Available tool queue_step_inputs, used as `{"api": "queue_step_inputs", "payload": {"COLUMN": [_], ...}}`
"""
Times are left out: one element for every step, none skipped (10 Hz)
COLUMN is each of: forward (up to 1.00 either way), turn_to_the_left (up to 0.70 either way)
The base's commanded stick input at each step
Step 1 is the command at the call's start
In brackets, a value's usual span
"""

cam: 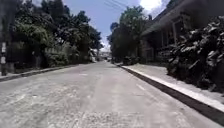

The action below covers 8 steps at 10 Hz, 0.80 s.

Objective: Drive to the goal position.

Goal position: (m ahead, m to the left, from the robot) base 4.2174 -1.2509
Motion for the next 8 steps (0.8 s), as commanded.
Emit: {"api": "queue_step_inputs", "payload": {"forward": [1.0,1.0,1.0,1.0,1.0,1.0,1.0,1.0], "turn_to_the_left": [-0.26,-0.36,-0.27,0.0,0.0,0.0,0.0,0.0]}}
